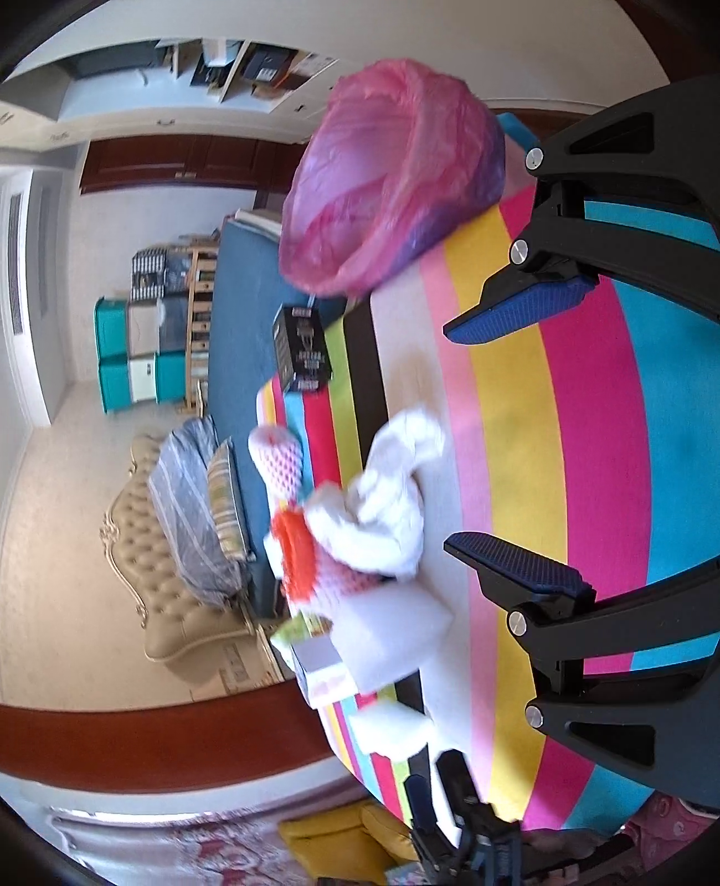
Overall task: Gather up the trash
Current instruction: 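Return to the bed and grasp a white foam strip with the left gripper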
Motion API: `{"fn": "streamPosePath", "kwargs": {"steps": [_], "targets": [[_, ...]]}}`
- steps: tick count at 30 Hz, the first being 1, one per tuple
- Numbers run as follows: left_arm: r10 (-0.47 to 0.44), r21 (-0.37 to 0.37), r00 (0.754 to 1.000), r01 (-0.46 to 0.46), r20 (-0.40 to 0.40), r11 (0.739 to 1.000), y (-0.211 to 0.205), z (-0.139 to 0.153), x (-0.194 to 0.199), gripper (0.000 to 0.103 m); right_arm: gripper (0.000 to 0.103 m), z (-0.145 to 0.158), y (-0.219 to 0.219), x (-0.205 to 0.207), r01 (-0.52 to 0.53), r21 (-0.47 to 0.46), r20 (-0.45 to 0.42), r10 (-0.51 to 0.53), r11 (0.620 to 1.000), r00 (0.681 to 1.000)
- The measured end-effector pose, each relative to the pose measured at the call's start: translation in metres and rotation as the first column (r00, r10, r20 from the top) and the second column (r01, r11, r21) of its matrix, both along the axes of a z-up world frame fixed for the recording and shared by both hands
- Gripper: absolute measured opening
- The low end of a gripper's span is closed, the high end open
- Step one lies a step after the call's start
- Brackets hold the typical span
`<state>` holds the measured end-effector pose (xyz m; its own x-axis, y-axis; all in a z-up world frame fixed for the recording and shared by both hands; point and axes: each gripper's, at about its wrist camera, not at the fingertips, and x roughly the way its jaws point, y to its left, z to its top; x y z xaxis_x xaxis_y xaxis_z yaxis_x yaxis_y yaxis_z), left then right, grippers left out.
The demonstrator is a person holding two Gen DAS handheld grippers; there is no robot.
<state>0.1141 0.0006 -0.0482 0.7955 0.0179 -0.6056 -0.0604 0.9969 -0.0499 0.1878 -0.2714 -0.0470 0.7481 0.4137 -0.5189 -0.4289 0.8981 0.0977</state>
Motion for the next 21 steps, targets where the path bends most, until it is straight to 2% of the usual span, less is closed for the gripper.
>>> {"fn": "streamPosePath", "kwargs": {"steps": [4,9,14,18,21], "targets": [[0.085,-0.024,0.996,-0.085,-0.019,0.996,0.023,0.004,0.008,0.098,0.068,0.004,0.018,-0.004,-0.048,-0.010,0.008,0.048,0.999,0.999],[0.172,0.003,0.983,-0.172,-0.067,0.985,0.047,0.005,0.033,0.098,0.068,0.004,0.041,-0.005,-0.097,-0.029,0.001,0.097,0.995,0.995],[0.191,0.006,0.975,-0.191,-0.114,0.982,0.056,-0.001,0.051,0.098,0.068,0.004,0.060,-0.011,-0.141,-0.046,-0.003,0.141,0.989,0.990],[0.206,0.019,0.971,-0.205,-0.120,0.979,0.060,-0.002,0.060,0.097,0.068,0.005,0.077,-0.012,-0.177,-0.057,-0.009,0.176,0.983,0.984],[0.210,0.040,0.970,-0.207,-0.118,0.978,0.062,-0.005,0.066,0.090,0.072,0.006,0.093,-0.010,-0.196,-0.056,-0.020,0.195,0.979,0.981]]}}
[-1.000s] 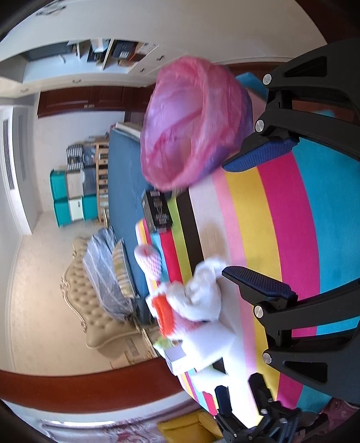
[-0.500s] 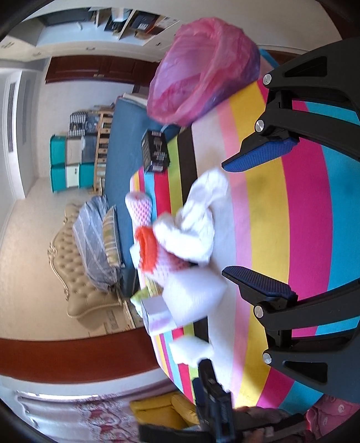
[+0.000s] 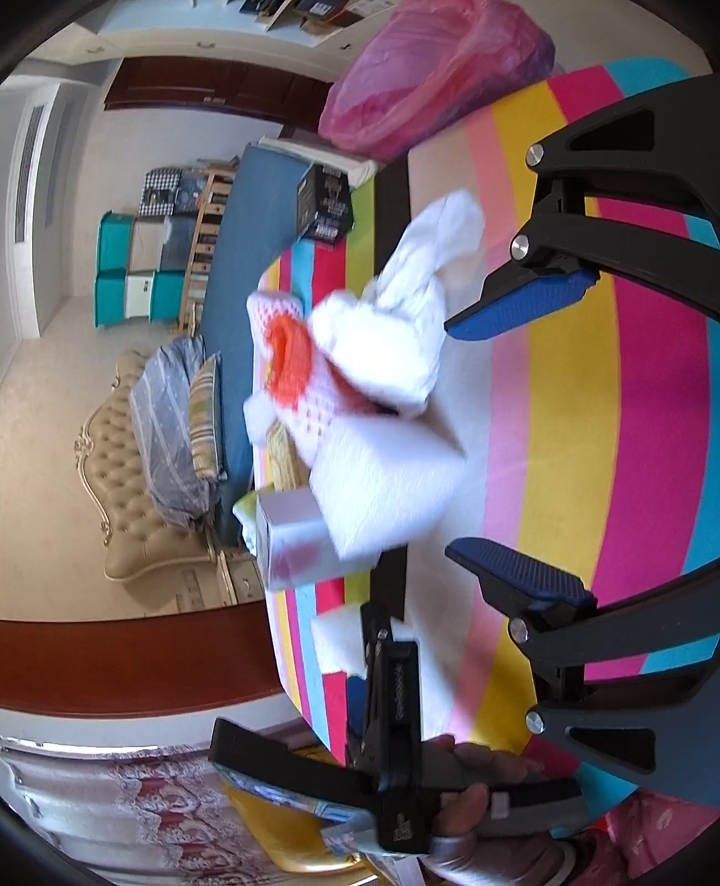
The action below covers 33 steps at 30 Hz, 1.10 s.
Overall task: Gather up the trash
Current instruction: 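Return to the bed and grasp a white foam strip with the left gripper, then grasp the white foam cube with the right gripper while the left holds the foam strip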
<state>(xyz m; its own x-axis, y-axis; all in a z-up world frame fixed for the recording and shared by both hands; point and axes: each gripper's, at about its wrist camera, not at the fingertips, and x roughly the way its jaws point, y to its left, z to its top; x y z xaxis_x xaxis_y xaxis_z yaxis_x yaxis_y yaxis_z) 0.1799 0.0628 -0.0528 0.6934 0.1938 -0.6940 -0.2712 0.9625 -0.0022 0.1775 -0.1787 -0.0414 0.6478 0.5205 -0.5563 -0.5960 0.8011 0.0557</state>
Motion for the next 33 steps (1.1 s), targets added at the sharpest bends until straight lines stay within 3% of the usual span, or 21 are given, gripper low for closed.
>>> {"fn": "streamPosePath", "kwargs": {"steps": [1,3,4,8,19,25,28,33], "targets": [[0.001,0.006,1.000,-0.001,0.002,1.000,0.002,-0.001,0.000,0.087,0.073,-0.001,0.006,0.002,-0.004,-0.002,-0.007,0.004,1.000,1.000],[-0.014,-0.015,1.000,0.014,-0.002,1.000,0.005,-0.002,0.001,0.063,0.073,0.000,0.019,0.004,-0.010,-0.006,-0.017,0.010,1.000,1.000],[-0.025,-0.019,1.000,0.024,-0.005,1.000,0.008,-0.004,0.001,0.056,0.073,0.000,0.023,0.005,-0.008,-0.010,-0.020,0.008,1.000,1.000],[-0.077,0.003,0.997,0.077,0.020,0.997,0.005,-0.001,-0.012,0.038,0.078,0.002,0.043,0.011,0.013,-0.014,-0.039,-0.013,1.000,0.999],[-0.111,-0.050,0.988,0.116,0.104,0.992,0.015,0.002,-0.063,0.038,0.081,0.002,0.080,0.027,0.120,-0.047,-0.047,-0.122,0.992,0.991],[-0.113,-0.042,0.987,0.119,0.115,0.992,0.016,0.002,-0.067,0.038,0.080,-0.002,0.095,0.032,0.189,-0.099,-0.027,-0.193,0.977,0.981],[-0.110,-0.037,0.987,0.115,0.115,0.993,0.015,0.003,-0.067,0.038,0.064,0.000,0.092,0.032,0.221,-0.092,-0.015,-0.223,0.971,0.975],[-0.099,-0.045,0.990,0.104,0.104,0.994,0.017,0.002,-0.063,0.038,0.062,0.001,0.083,0.030,0.207,-0.060,-0.012,-0.208,0.976,0.978]]}}
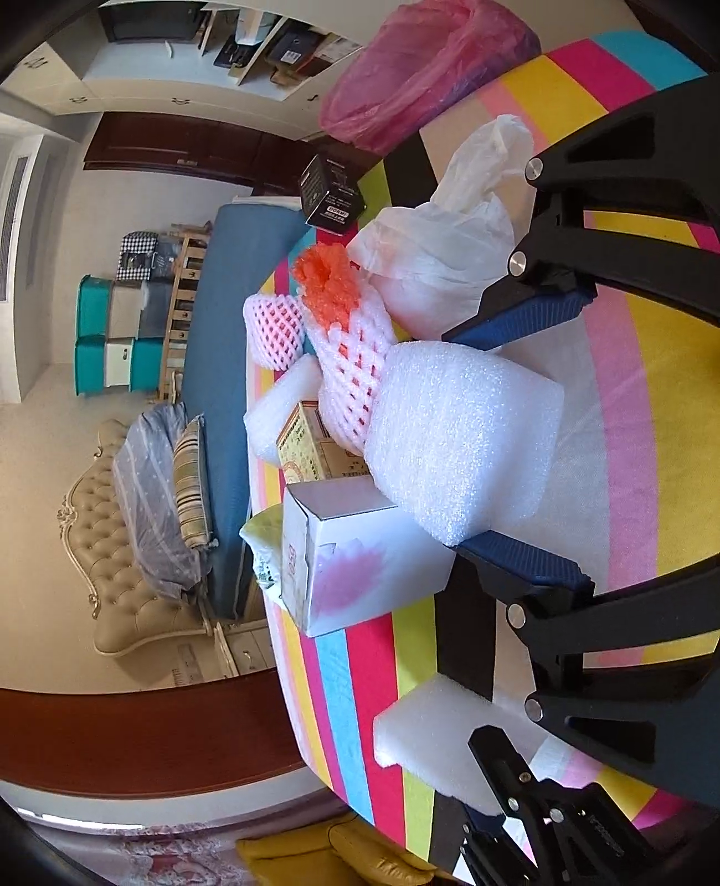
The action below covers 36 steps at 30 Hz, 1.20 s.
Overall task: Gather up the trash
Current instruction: 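Grasp the white foam cube with the right gripper while the left holds the foam strip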
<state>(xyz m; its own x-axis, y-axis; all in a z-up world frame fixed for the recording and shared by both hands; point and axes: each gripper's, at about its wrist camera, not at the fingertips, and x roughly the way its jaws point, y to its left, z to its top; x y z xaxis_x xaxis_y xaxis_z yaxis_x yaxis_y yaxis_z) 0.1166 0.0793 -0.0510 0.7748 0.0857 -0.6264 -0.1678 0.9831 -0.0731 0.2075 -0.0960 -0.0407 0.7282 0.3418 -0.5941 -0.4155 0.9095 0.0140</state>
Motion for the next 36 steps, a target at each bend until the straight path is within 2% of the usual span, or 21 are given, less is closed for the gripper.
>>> {"fn": "streamPosePath", "kwargs": {"steps": [12,17,25,31,36], "targets": [[0.008,0.069,1.000,-0.009,0.008,0.998,-0.009,0.002,-0.002,0.038,0.062,0.003,-0.017,-0.013,-0.057,0.053,0.020,0.056,0.997,0.998],[0.007,0.060,1.000,-0.009,0.025,0.998,-0.007,0.003,-0.004,0.038,0.062,-0.003,-0.020,-0.022,-0.082,0.050,0.011,0.082,0.995,0.997],[-0.002,0.078,0.996,-0.005,0.087,0.997,-0.011,0.010,-0.013,0.038,0.062,0.009,-0.027,-0.044,-0.110,0.035,0.070,0.107,0.993,0.992],[-0.021,0.090,0.992,0.009,0.126,0.996,-0.013,0.014,-0.020,0.038,0.062,0.012,-0.040,-0.052,-0.102,0.034,0.089,0.099,0.994,0.991],[-0.042,0.070,0.990,0.033,0.137,0.997,-0.017,0.014,-0.024,0.038,0.062,0.011,-0.054,-0.054,-0.094,0.045,0.085,0.090,0.995,0.992]]}}
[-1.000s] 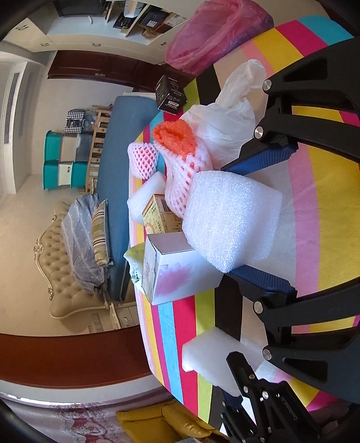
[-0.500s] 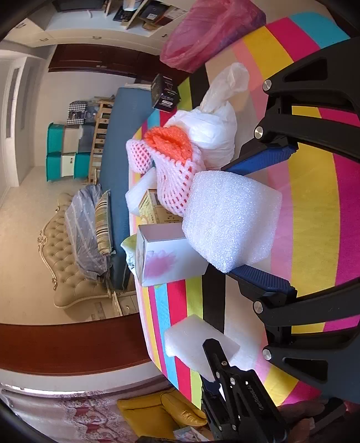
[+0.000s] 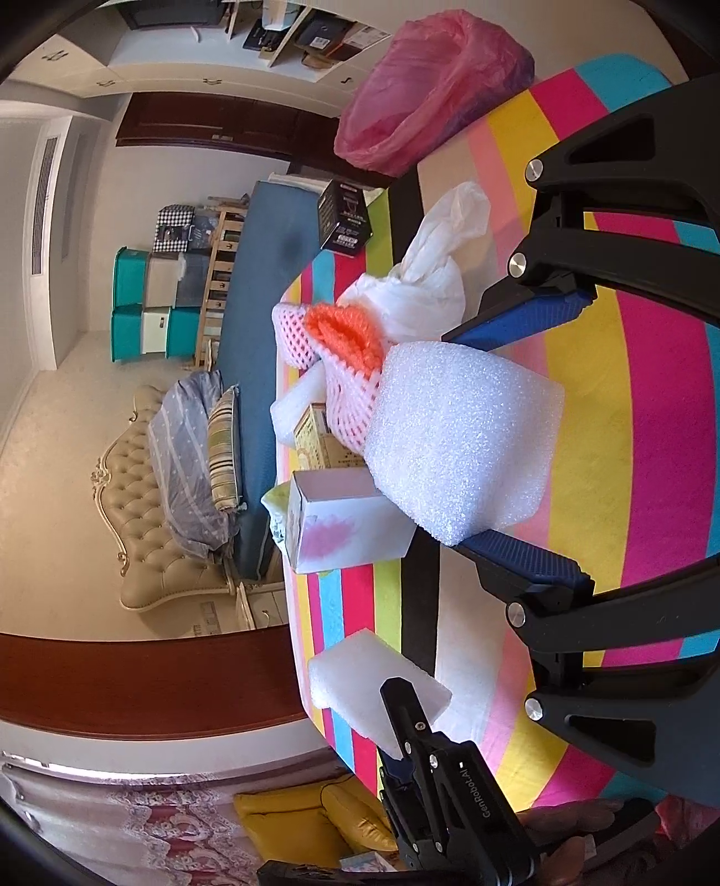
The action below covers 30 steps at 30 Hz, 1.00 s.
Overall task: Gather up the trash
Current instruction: 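Grasp the white foam cube with the right gripper while the left holds the foam strip, then carry both foam pieces toward the pink wastebasket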
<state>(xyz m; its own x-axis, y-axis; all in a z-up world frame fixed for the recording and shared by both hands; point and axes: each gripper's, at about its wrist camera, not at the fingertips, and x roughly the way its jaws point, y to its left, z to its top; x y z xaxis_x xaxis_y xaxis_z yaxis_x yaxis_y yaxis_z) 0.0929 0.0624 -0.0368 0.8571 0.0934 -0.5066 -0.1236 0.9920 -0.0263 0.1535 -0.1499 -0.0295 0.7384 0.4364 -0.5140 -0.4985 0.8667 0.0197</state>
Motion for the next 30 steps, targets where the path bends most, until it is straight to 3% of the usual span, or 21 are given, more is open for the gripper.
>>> {"fn": "streamPosePath", "kwargs": {"steps": [9,30], "targets": [[-0.073,0.025,0.997,0.073,0.035,0.997,-0.026,0.008,-0.009,0.038,0.062,0.004,-0.028,-0.007,0.029,0.031,0.017,-0.030,0.999,0.999],[-0.253,0.032,0.967,0.252,0.014,0.967,-0.081,0.008,-0.006,0.038,0.062,0.011,-0.092,-0.014,0.117,0.051,0.067,-0.120,0.992,0.990]]}}
